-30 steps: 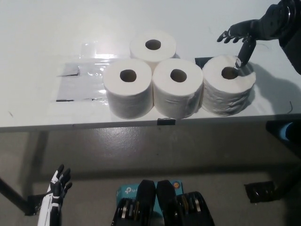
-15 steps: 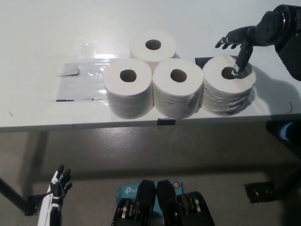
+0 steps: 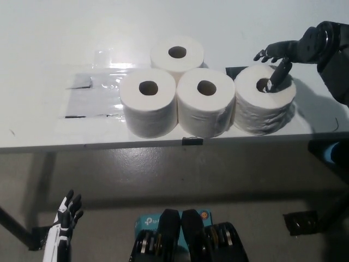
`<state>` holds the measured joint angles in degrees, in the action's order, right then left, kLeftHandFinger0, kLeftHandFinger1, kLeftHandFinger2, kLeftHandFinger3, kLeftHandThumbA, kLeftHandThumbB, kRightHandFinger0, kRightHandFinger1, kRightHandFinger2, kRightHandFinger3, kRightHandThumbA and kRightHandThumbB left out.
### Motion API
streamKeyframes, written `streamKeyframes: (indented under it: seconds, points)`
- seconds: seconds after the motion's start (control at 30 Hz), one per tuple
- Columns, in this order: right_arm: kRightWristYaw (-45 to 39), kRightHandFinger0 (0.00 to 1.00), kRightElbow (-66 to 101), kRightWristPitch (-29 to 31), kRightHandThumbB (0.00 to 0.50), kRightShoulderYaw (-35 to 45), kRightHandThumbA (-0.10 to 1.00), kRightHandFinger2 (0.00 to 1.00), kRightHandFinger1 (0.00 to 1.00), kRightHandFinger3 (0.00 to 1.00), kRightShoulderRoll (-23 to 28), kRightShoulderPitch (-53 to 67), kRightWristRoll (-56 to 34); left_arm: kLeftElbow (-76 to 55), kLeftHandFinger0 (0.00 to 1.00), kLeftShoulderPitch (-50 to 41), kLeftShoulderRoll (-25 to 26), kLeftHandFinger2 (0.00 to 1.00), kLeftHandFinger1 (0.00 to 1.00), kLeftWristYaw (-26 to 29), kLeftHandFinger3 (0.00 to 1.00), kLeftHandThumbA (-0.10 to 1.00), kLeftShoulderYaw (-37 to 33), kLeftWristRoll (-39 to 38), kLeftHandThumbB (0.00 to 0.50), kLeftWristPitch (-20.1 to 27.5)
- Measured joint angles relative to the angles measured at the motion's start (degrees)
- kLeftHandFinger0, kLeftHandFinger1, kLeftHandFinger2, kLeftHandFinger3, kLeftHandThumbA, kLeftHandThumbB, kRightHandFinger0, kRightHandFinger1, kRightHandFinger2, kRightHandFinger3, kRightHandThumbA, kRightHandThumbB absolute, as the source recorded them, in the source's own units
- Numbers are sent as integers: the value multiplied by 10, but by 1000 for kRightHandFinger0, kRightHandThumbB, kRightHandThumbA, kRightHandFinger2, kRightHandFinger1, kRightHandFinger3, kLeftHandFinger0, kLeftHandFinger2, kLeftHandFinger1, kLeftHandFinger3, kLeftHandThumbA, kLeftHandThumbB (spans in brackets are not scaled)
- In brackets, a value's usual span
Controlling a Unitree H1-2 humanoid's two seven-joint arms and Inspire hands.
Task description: A few rolls of toilet paper are kept infront of the robot and the robot uses its right hand to lift one of the rolls and and places it on top of the other rolls to stack it.
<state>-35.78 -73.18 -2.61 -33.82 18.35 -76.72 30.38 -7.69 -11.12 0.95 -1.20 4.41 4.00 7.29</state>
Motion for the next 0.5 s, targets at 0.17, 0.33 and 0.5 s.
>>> streamKeyframes:
  seconds: [0.17, 0.33, 0.5]
  points:
    - [28, 614, -29, 3, 376, -6, 438, 764, 663, 1000, -14, 10, 5, 0, 1000, 0, 0, 1000, 1000, 0, 1000, 1000, 0, -1, 1, 0]
    - [60, 279, -33, 7, 242, -26, 211, 538, 382, 780, -22, 10, 17, 0, 1000, 0, 0, 1000, 1000, 0, 1000, 1000, 0, -2, 21, 1]
    - [93, 103, -33, 6, 134, -32, 41, 452, 312, 707, -27, 15, 28, -1, 1000, -1, 0, 1000, 1000, 0, 1000, 1000, 0, -3, 16, 1]
